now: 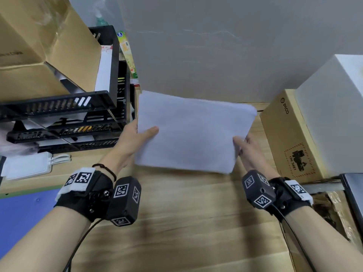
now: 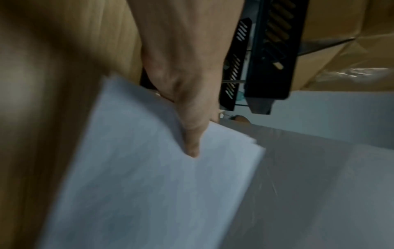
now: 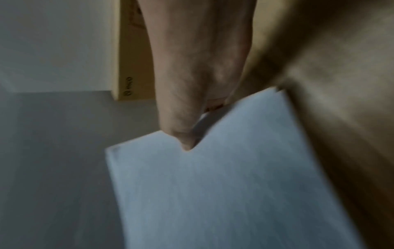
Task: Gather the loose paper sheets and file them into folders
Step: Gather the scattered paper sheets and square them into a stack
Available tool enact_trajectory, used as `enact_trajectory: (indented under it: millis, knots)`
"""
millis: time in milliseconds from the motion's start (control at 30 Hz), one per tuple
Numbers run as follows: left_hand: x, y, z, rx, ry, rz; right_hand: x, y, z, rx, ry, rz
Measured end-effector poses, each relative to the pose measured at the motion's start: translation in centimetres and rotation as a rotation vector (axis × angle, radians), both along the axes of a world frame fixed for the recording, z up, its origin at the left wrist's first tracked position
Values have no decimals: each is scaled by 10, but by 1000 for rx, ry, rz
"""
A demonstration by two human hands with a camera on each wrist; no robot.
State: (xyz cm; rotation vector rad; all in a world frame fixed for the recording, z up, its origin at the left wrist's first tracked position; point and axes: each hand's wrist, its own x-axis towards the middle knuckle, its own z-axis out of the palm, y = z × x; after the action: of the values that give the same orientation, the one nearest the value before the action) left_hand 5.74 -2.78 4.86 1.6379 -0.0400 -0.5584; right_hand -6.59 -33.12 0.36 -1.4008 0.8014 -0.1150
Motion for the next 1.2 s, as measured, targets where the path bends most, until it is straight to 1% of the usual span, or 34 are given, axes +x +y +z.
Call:
enact_trajectory:
  millis: [67,133,200,300,367,433,500,567,633,667,733,800,833,967,1033,1200]
  knots:
    - [1,-1,6,-49,-84,-1,8,-4,16,-58,-116,-2]
    - [3,-2,0,-62,-116,17,16,-5,20,-83,-139,9]
    - [1,0,-21,-21,-79,54,18,-2,14,-74,-84,44]
    - [-15,6,-62,127,55,138,2,13,-8,-131,63,140]
    - [-24,8,-79,208,83,190,-11,22,-20,-153,73,157]
    - [-25,4,-78,225,52,214,-14,23,-22,-208,48,152]
    - [-21,-3,-67,192,-5,204,-6,19,-19,-255,30,118]
    - [-17,-11,-53,136,-59,212,6,18,-7,-232,-49,62]
    - [-15,-16,-47,73,-67,255,14,19,1,-162,-114,15]
    - [-15,-16,-47,49,-53,277,15,20,1,-139,-106,5]
    - [-21,-12,-52,35,0,300,12,22,-7,-143,-13,22]
    - [-28,-8,-58,69,31,303,5,21,-18,-171,83,39]
    - [-30,-6,-59,86,24,293,3,19,-21,-170,97,28]
    - [-24,-5,-59,96,-1,273,4,13,-18,-174,56,20]
    - [-20,-6,-58,91,-12,284,8,14,-16,-135,32,-34]
    - [-19,-2,-64,84,-21,242,11,20,-18,-140,53,-71]
